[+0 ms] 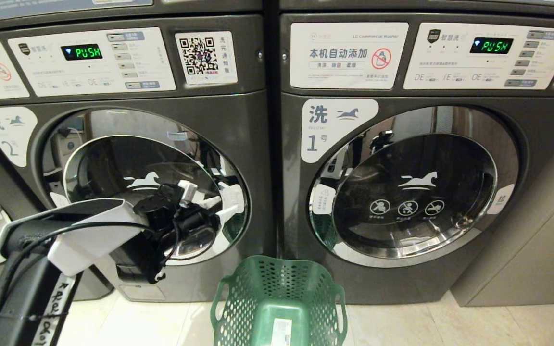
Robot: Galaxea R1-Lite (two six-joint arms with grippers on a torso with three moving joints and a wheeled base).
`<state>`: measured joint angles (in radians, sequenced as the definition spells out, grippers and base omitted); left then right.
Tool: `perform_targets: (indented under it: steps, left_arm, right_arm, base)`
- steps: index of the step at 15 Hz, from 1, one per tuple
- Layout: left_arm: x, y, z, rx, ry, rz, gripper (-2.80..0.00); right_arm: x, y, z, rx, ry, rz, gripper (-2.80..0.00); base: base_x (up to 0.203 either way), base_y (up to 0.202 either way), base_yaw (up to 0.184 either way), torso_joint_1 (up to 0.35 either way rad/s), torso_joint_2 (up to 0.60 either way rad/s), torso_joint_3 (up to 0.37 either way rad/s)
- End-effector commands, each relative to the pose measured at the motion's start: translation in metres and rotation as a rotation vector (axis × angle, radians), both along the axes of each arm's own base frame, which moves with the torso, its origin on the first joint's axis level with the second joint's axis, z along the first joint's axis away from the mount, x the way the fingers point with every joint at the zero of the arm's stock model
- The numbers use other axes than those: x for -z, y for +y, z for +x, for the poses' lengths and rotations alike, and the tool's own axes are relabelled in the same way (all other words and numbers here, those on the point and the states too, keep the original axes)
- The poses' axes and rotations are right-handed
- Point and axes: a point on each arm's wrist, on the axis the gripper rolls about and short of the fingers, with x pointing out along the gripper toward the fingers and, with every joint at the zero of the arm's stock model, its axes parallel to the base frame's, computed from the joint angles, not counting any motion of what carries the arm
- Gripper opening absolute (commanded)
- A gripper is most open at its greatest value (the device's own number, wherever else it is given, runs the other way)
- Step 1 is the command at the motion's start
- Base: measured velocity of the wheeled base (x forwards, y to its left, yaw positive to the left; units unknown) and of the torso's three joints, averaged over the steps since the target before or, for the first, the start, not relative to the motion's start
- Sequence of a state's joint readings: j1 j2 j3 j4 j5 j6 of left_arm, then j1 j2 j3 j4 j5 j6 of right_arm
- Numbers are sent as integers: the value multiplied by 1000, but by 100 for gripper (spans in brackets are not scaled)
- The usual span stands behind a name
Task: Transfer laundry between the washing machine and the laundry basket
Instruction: Open the lid of the washing machine
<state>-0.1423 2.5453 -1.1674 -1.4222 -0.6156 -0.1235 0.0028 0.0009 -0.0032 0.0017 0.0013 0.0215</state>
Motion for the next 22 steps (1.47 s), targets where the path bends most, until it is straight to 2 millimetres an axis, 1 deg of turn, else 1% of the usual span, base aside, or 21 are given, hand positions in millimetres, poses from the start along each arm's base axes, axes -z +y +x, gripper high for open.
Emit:
perform_targets:
  steps: [1, 7, 9, 14, 19, 22]
  left_arm:
    - [0, -1, 0, 20, -6, -1, 0]
    - [-1, -2, 0, 51, -16, 3, 0]
    - [-1, -3, 6, 51, -38, 2, 0]
    - [-3, -3, 12, 98, -60, 2, 0]
    - [0, -4, 12, 192, -53, 9, 0]
    - [1, -5, 13, 202, -53, 9, 0]
  right_arm:
    - [0, 0, 0, -1, 1, 0, -280]
    - [0, 0, 0, -1, 1, 0, -280]
    - [0, 0, 0, -1, 1, 0, -280]
    - [0, 0, 0, -1, 1, 0, -280]
    - [0, 0, 0, -1, 1, 0, -280]
    - [0, 0, 0, -1, 1, 0, -280]
  base:
    - [0, 0, 0, 0, 0, 0]
    - [0, 0, 0, 0, 0, 0]
    - [0, 0, 0, 0, 0, 0]
    - [0, 0, 0, 0, 0, 0]
    - [0, 0, 0, 0, 0, 0]
    - [0, 0, 0, 0, 0, 0]
